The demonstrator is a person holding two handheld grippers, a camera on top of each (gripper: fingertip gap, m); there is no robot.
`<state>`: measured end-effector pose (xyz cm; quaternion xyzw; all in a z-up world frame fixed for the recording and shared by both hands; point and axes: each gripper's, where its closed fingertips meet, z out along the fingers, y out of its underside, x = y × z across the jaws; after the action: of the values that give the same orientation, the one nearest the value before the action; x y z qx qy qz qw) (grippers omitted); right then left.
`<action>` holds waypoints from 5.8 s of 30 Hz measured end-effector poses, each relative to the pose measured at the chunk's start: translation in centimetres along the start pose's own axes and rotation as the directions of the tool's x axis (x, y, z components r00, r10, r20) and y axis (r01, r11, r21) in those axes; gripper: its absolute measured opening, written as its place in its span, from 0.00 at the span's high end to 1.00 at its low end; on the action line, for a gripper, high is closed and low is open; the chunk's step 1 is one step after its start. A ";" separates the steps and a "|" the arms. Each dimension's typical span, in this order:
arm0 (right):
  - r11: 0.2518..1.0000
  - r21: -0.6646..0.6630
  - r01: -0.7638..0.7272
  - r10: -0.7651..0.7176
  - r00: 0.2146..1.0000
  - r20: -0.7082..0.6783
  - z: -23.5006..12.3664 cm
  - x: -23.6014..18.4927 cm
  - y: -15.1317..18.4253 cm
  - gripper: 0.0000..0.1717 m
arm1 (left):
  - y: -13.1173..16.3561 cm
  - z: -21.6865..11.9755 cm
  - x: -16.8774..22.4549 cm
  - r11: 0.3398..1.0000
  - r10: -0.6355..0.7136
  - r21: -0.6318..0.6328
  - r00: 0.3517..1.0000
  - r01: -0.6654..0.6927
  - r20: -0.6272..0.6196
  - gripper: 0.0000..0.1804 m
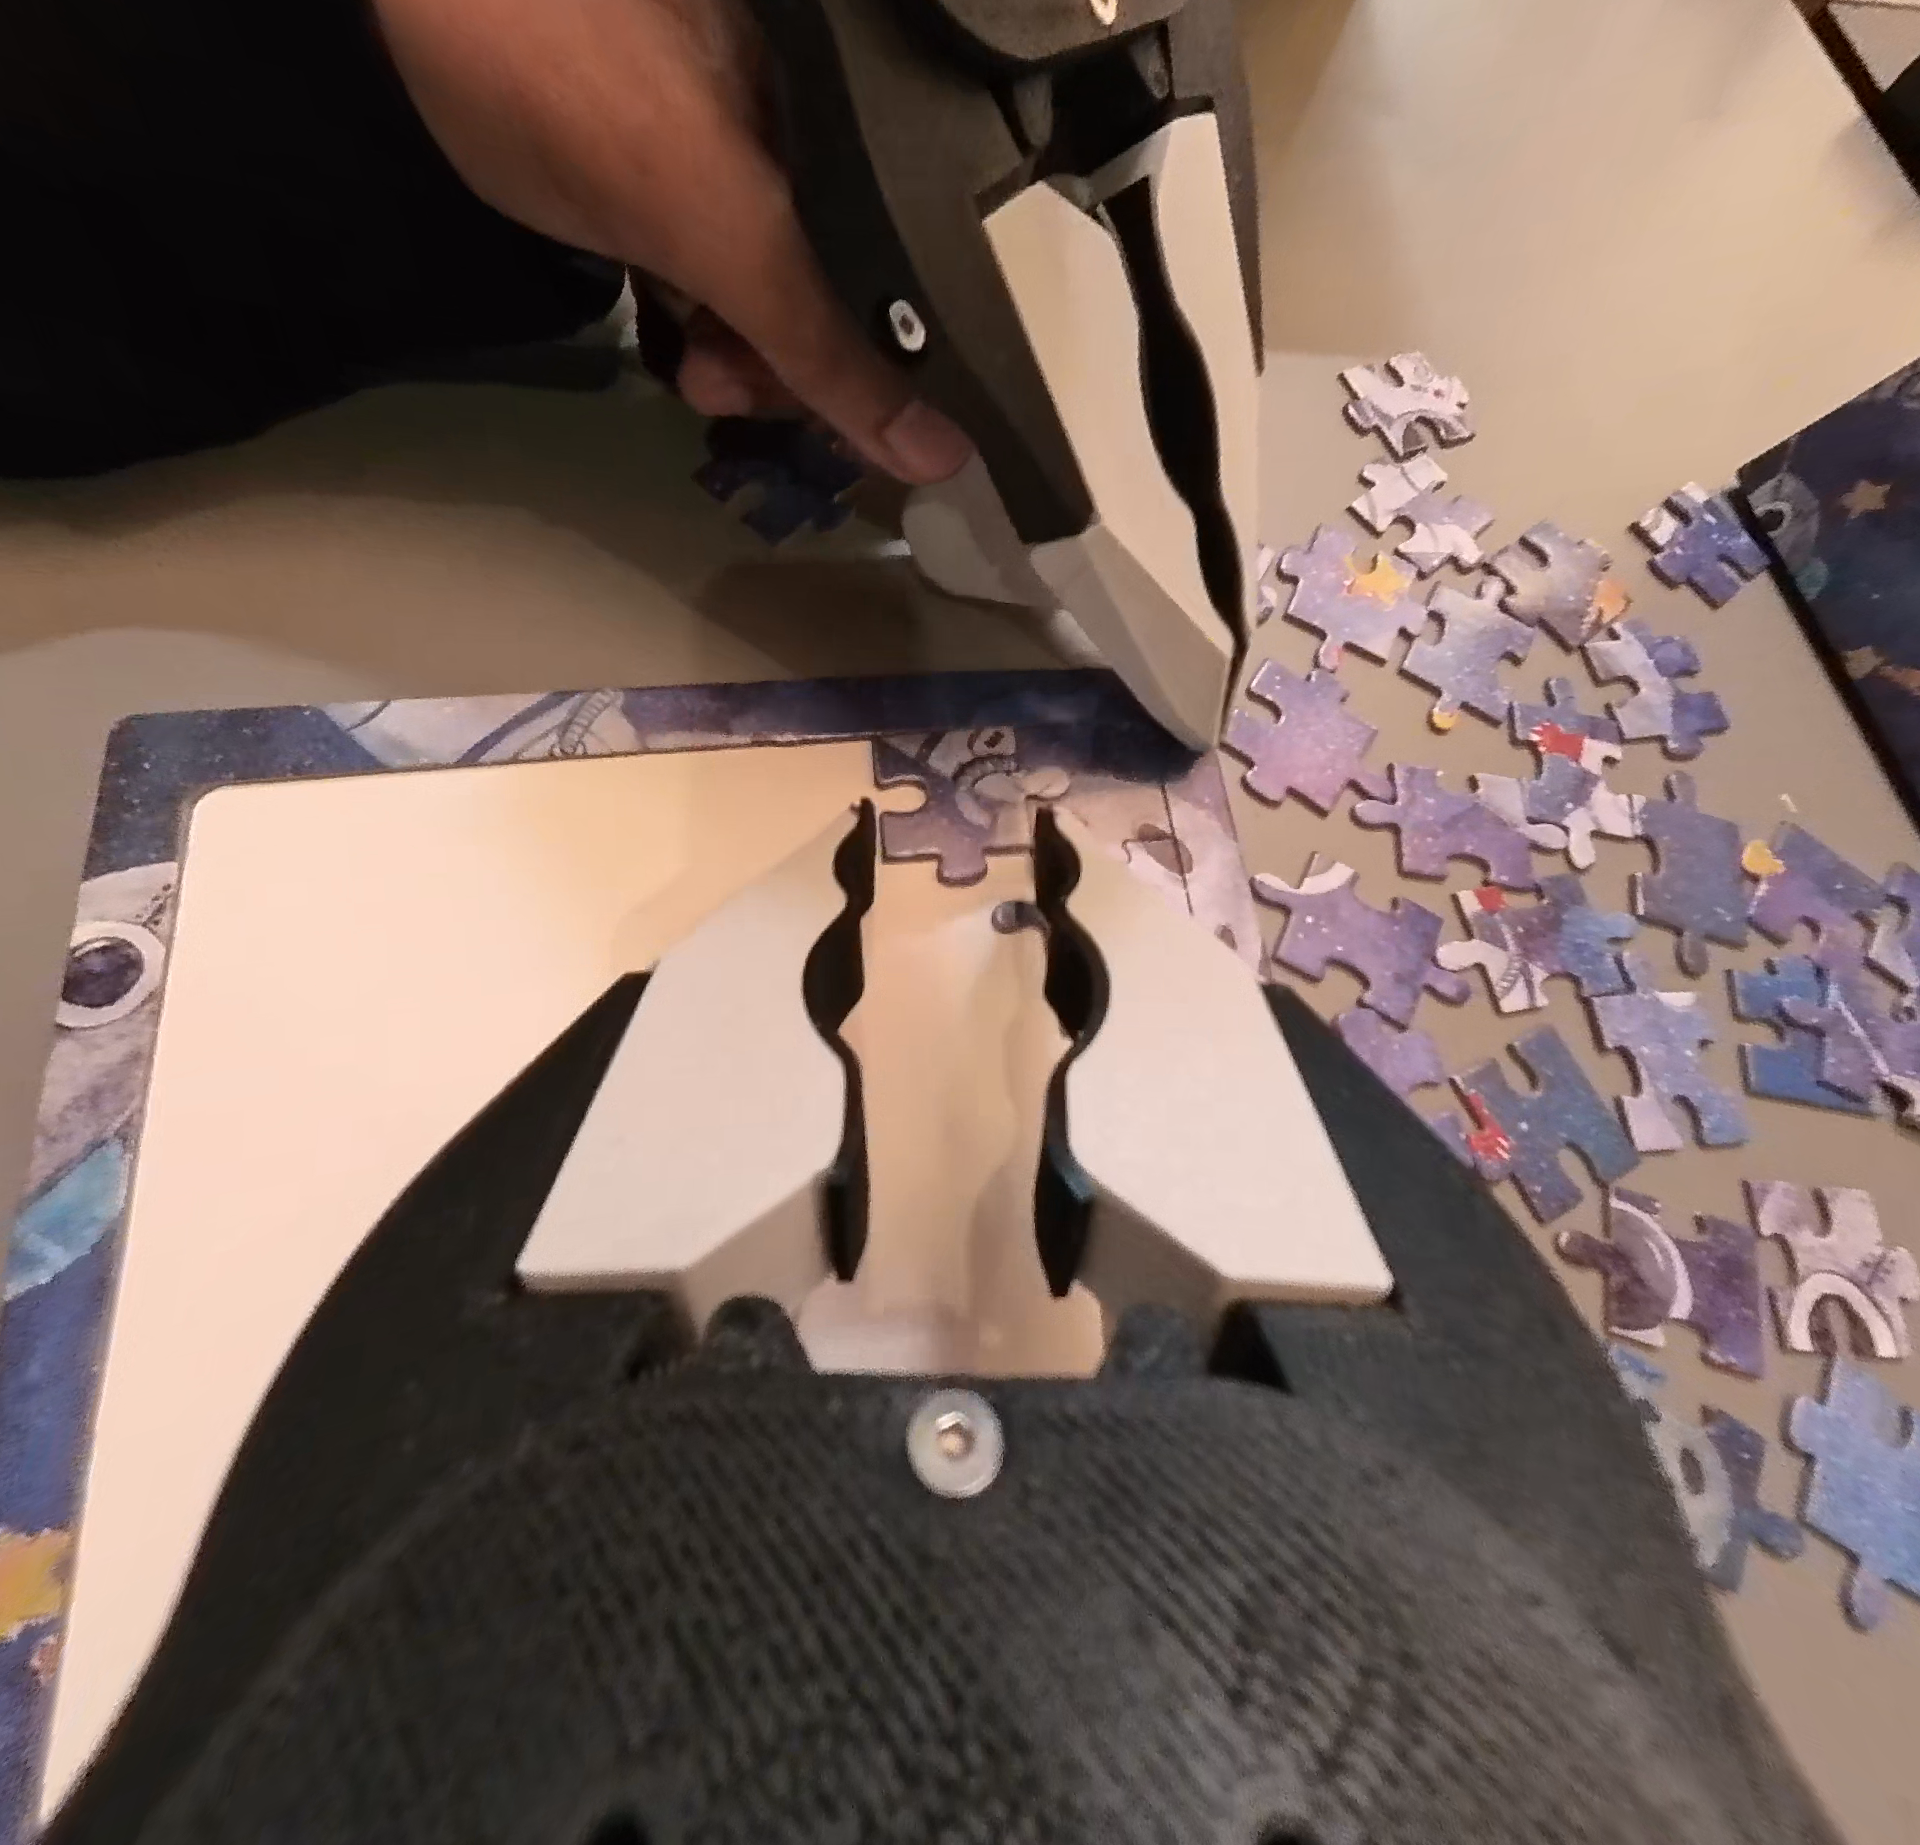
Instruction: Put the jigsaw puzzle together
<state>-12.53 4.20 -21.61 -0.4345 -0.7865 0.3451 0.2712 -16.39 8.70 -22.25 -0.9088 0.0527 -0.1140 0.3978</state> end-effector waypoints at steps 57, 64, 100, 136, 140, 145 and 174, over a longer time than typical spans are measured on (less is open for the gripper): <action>0.999 -0.044 -0.014 0.013 1.000 -0.008 1.1 0.2 0.0 0.73 | 0.1 0.1 -0.6 1.000 -0.027 -0.001 0.999 0.027 0.018 1.00; 0.995 -0.060 0.083 -0.088 0.992 -0.090 1.0 0.9 -0.1 0.75 | 0.1 0.1 -0.6 1.000 -0.026 -0.004 0.999 0.026 0.019 1.00; 0.990 -0.015 0.139 -0.136 0.927 -0.350 -3.9 5.8 -0.6 1.00 | 0.1 0.1 -0.5 1.000 -0.025 -0.009 0.999 0.025 0.021 1.00; 0.987 0.067 -0.144 0.158 0.859 -0.487 -14.4 14.5 8.5 0.88 | -1.5 -2.0 -4.9 0.989 0.099 0.062 0.917 -0.133 0.387 1.00; 0.980 0.107 -0.166 0.198 0.858 -0.474 -14.3 14.4 8.0 0.88 | -1.6 -2.1 -5.1 0.986 0.126 0.049 0.899 -0.161 0.419 1.00; 0.979 0.118 -0.169 0.205 0.856 -0.475 -14.1 14.4 7.8 0.88 | -1.7 -2.2 -5.2 0.982 0.144 0.044 0.884 -0.182 0.444 1.00; 0.991 -0.010 -0.133 0.088 0.710 -0.699 -17.4 16.8 8.7 0.88 | -2.5 -2.6 -5.0 0.972 0.163 0.072 0.861 -0.224 0.482 1.00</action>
<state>-3.55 27.52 -15.55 -0.5865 -0.6091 0.1485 0.5129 -21.91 9.49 -19.59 -0.8723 0.0380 0.1483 0.4644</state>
